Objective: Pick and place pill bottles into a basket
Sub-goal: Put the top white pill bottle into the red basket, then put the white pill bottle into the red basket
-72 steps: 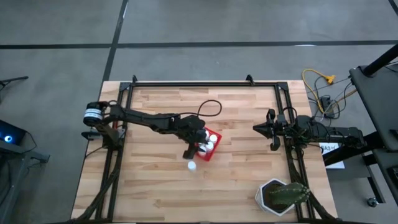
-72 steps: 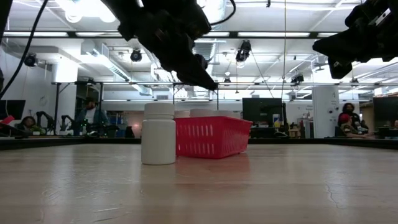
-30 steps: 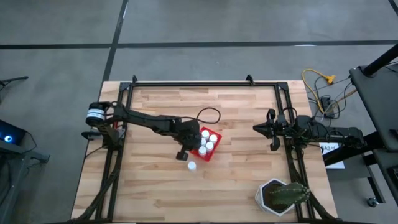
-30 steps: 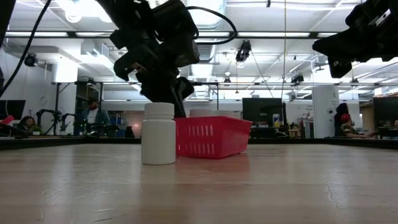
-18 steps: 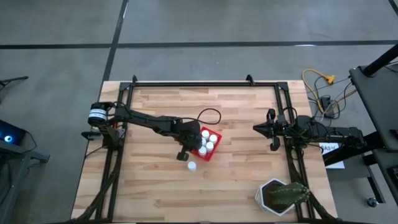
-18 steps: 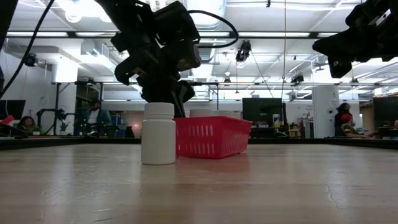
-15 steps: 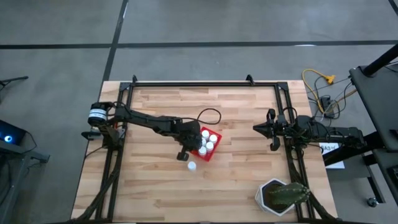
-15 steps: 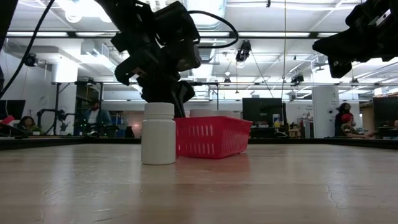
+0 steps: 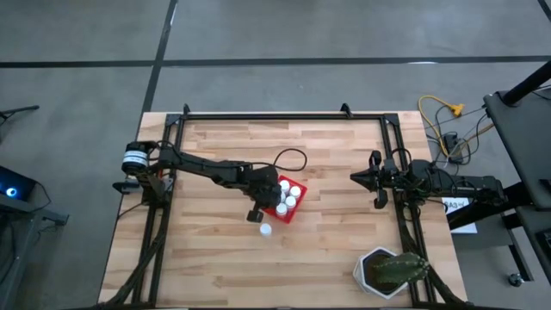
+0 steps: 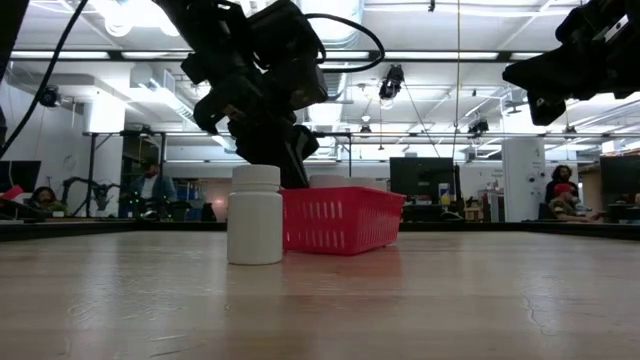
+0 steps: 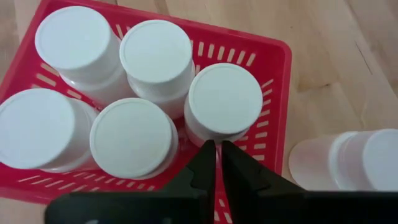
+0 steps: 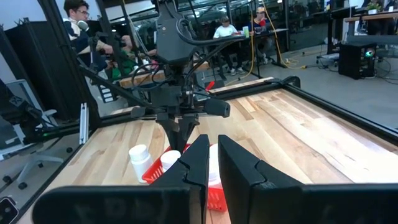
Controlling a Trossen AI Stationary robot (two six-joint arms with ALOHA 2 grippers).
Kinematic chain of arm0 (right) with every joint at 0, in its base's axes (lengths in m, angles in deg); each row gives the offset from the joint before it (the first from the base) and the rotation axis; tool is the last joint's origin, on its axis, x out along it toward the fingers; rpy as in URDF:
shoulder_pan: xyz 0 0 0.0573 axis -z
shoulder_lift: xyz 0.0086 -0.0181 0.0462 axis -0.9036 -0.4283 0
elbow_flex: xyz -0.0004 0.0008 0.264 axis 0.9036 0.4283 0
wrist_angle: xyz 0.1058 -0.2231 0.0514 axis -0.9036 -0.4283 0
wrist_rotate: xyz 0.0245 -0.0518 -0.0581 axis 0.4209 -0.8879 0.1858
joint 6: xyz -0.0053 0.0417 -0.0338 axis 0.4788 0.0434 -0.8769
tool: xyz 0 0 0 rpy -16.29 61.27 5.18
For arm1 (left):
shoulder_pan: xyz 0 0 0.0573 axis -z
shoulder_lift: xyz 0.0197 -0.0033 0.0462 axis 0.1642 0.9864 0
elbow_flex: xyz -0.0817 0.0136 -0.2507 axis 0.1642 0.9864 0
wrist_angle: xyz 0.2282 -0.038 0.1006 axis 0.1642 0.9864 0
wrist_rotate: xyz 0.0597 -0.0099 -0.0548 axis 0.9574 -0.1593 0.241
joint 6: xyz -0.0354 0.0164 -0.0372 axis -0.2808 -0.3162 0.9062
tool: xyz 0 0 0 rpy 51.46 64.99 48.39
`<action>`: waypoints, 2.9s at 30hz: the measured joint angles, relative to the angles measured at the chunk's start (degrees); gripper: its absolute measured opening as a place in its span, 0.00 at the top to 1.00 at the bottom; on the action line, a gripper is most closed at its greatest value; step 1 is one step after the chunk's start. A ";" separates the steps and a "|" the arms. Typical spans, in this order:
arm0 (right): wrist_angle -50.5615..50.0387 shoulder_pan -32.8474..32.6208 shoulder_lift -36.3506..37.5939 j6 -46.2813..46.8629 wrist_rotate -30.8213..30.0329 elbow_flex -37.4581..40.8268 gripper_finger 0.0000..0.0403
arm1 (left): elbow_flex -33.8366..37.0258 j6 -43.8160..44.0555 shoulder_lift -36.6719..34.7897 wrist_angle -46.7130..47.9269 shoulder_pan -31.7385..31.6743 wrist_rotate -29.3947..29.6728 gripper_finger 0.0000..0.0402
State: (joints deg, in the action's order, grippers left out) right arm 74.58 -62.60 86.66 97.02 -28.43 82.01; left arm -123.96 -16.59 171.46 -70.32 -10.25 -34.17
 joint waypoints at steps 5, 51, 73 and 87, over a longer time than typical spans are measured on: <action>0.00 -0.02 0.00 0.00 0.00 0.00 0.93 | 0.00 0.02 0.00 0.00 0.00 0.00 0.98; 0.02 -0.02 -0.02 -0.09 0.00 0.00 0.93 | 0.22 0.42 0.00 -2.20 0.00 -0.82 0.98; 0.07 0.00 0.01 0.02 0.00 0.00 0.93 | -2.38 0.44 -11.30 10.00 -2.49 -3.15 0.98; 0.46 0.00 -0.02 0.02 -0.02 -0.04 0.93 | -2.25 2.67 -22.71 14.58 -2.08 -8.83 0.64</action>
State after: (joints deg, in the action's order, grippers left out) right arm 75.04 -62.59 86.64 97.04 -28.45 81.97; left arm -126.21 -13.92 148.75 -55.74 -12.32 -42.99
